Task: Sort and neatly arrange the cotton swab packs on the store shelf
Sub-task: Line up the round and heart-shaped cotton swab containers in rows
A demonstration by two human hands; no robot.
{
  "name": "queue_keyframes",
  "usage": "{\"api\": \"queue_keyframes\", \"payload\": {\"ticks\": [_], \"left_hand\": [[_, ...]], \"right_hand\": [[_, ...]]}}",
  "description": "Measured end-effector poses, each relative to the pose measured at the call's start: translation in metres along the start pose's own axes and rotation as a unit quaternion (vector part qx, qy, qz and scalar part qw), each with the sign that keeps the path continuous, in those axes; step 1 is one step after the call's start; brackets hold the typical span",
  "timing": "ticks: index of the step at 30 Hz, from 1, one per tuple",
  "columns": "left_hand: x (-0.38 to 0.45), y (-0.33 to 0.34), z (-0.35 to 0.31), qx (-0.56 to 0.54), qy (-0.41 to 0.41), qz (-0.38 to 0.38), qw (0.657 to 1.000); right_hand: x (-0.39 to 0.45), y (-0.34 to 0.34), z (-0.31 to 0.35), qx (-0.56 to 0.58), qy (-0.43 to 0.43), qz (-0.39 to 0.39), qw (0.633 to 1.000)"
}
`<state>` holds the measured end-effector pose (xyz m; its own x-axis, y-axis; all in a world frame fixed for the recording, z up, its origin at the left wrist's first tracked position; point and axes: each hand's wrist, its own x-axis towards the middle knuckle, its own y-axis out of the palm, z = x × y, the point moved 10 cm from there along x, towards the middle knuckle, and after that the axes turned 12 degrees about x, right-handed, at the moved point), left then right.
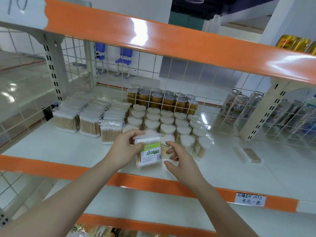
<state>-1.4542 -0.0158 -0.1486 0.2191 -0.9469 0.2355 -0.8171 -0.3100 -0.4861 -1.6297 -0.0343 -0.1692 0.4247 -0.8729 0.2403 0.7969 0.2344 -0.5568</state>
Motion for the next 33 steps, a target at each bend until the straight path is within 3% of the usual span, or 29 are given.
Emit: {"api": "queue_keyframes", "payload": {"ticks": [10, 16, 25, 33], "left_hand": [[-0.026, -0.035, 0.039, 0.069, -0.041, -0.067, 0.995], [-0.036, -0.077, 0.058, 0.159, -0.057, -0.123, 0.978], [-0.035, -0.126, 0.091, 0.258, -0.091, -0.143, 0.951], [-0.022, -0.139, 0.094, 0.340, 0.005, -0.128, 0.932]], "right_hand": [[0.007, -0.002, 0.013, -0.030, -0.027, -0.021, 0.999], [0.020, 0.024, 0.037, -0.031, -0.048, -0.008, 0.998], [0.039, 0.061, 0.063, -0.063, -0.056, -0.006, 0.996], [0.058, 0.085, 0.072, -0.076, -0.064, -0.022, 0.995]]}}
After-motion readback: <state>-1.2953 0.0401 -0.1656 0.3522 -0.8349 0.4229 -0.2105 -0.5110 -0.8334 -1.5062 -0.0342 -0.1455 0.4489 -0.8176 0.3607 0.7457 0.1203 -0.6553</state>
